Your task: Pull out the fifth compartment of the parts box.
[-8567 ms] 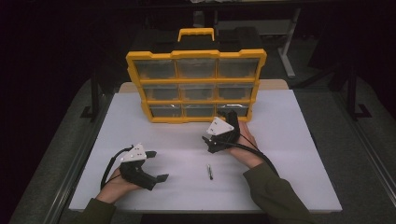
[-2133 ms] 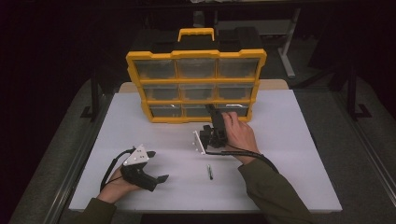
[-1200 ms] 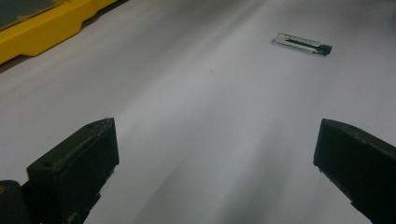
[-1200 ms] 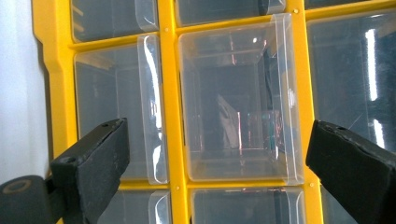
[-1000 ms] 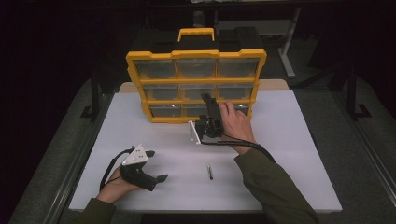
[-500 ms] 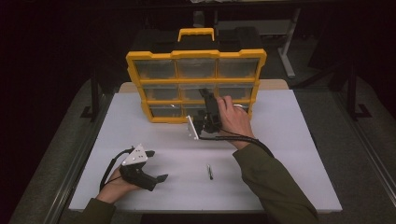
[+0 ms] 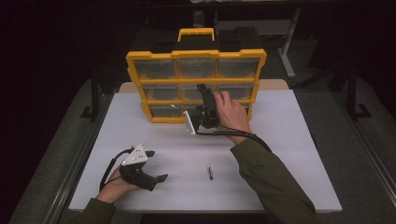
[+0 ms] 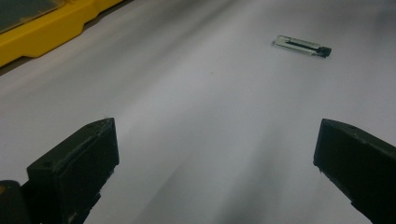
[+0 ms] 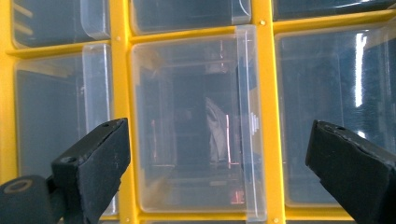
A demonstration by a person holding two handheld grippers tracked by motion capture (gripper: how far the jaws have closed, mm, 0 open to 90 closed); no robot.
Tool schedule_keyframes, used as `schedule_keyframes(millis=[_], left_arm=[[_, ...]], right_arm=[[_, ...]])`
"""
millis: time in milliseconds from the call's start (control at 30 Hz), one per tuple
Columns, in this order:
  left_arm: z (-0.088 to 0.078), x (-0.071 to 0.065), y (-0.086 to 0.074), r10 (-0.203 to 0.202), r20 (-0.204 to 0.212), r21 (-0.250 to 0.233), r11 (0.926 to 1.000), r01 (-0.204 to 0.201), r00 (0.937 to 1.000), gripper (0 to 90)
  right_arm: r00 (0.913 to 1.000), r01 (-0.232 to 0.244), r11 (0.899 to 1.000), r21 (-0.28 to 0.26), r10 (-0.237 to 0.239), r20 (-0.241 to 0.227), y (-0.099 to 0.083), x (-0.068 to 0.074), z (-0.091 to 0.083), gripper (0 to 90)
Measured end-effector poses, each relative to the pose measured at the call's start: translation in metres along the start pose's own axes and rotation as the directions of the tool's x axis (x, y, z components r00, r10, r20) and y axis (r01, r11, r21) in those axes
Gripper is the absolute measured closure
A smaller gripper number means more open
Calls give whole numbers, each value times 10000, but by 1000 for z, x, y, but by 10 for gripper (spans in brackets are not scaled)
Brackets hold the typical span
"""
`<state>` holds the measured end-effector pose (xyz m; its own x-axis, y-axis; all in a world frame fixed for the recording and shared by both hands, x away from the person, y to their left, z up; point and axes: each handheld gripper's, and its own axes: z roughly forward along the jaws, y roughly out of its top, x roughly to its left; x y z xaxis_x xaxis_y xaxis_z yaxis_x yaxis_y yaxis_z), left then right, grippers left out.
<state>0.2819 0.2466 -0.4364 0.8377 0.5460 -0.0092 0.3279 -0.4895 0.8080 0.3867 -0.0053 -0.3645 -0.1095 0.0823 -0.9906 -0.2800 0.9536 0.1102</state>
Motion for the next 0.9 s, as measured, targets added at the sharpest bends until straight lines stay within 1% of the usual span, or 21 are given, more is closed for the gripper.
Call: schedule_keyframes(millis=[100, 167, 233, 267, 367, 467, 500, 533, 600, 633, 700, 800, 833, 867, 900], left_arm=[[0, 0, 0, 3, -5, -15, 10000, -3, 10000, 0], [0, 0, 0, -8, -5, -33, 10000, 8, 10000, 0], [0, 0, 0, -1, -5, -11, 10000, 1, 10000, 0], [0, 0, 0, 8, -4, -4, 10000, -8, 10000, 0], [0, 0, 0, -3, -1, -21, 10000, 3, 10000, 0], [0, 0, 0, -2, 5, -19, 10000, 2, 10000, 0], [0, 0, 0, -25, 10, -43, 10000, 25, 10000, 0], [-1, 0, 0, -36, 13, -44, 10000, 36, 10000, 0], [-1, 0, 0, -48, 12, -61, 10000, 48, 10000, 0], [-1, 0, 0, -55, 14, -61, 10000, 55, 10000, 0], [-1, -1, 0, -60, 13, -71, 10000, 60, 10000, 0], [-1, 0, 0, -38, 16, -49, 10000, 38, 10000, 0], [0, 0, 0, -72, 20, -85, 9999, 72, 10000, 0], [-1, 0, 0, -46, 27, -76, 10000, 47, 10000, 0], [-1, 0, 0, -50, 29, -75, 10000, 50, 10000, 0]], right_arm=[[10000, 51, 10000, 39, -52, 40, -1, -2, 2, 59], [10000, -27, 9999, 114, 27, 52, 0, -2, 4, 59], [9999, 87, 9999, 100, -88, 105, 0, -3, 6, 59], [10000, 39, 9999, 146, -40, 69, 1, -3, 6, 59], [9998, 145, 9998, 132, -147, 106, 1, -5, 8, 60], [9998, 88, 9998, 162, -91, 167, 2, -6, 10, 63], [9998, 0, 9998, 178, -4, 201, 3, -6, 11, 63], [9997, 155, 9998, 150, -157, 175, 3, -7, 11, 63], [9996, 206, 9997, 165, -209, 183, 3, -8, 13, 64], [9996, 76, 9998, 196, -81, 253, 3, -7, 13, 65], [9995, 159, 9996, 218, -164, 257, 3, -8, 14, 68], [9996, 153, 9997, 214, -158, 238, 3, -8, 14, 71], [9997, -22, 9997, 234, 17, 224, 3, -8, 14, 73], [9997, -30, 9997, 224, 24, 244, 3, -8, 14, 75], [9995, 156, 9997, 191, -161, 258, 3, -9, 14, 78]])
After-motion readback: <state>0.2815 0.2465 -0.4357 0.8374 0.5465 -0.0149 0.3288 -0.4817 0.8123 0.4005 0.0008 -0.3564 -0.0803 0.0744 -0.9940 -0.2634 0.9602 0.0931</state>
